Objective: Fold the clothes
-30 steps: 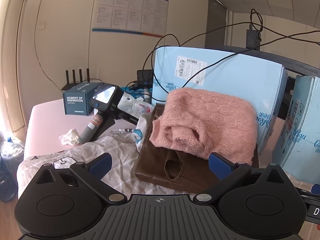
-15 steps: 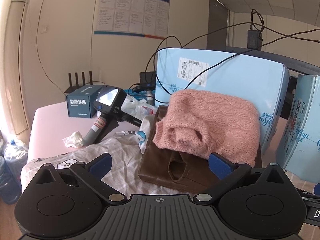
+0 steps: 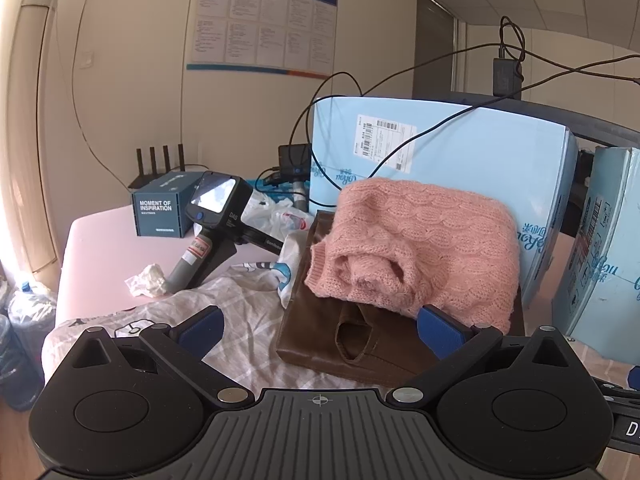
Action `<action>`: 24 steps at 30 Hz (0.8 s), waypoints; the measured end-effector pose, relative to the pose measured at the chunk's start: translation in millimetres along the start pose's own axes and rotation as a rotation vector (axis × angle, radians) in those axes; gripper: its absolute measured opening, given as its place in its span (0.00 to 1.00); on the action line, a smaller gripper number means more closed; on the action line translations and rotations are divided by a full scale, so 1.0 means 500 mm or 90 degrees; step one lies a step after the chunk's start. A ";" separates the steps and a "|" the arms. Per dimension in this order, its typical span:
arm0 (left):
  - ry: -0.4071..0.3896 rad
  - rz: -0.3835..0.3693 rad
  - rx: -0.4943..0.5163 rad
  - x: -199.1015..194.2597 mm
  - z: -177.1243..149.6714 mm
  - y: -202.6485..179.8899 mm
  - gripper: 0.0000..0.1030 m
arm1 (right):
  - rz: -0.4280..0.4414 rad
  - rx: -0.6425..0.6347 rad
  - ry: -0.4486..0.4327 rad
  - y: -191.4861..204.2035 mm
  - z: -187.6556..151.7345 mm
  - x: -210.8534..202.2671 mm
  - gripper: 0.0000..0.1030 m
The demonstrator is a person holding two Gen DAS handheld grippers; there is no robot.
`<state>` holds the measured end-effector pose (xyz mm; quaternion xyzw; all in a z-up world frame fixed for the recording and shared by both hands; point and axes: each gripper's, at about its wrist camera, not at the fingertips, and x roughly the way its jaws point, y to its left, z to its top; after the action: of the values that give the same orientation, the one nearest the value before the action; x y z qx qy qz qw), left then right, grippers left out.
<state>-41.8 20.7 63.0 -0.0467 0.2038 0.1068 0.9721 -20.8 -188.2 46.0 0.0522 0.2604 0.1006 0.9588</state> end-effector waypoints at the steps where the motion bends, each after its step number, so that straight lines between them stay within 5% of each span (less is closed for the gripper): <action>1: -0.001 0.000 0.001 0.000 0.000 0.000 1.00 | 0.000 0.000 0.000 0.000 0.000 0.000 1.00; 24: -0.002 0.004 0.008 0.002 -0.004 -0.005 1.00 | -0.003 -0.001 0.002 -0.001 0.000 0.001 1.00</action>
<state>-40.9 18.2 60.9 -0.0396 0.2032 0.1083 0.9723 -20.4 -188.5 45.9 0.0511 0.2620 0.0988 0.9586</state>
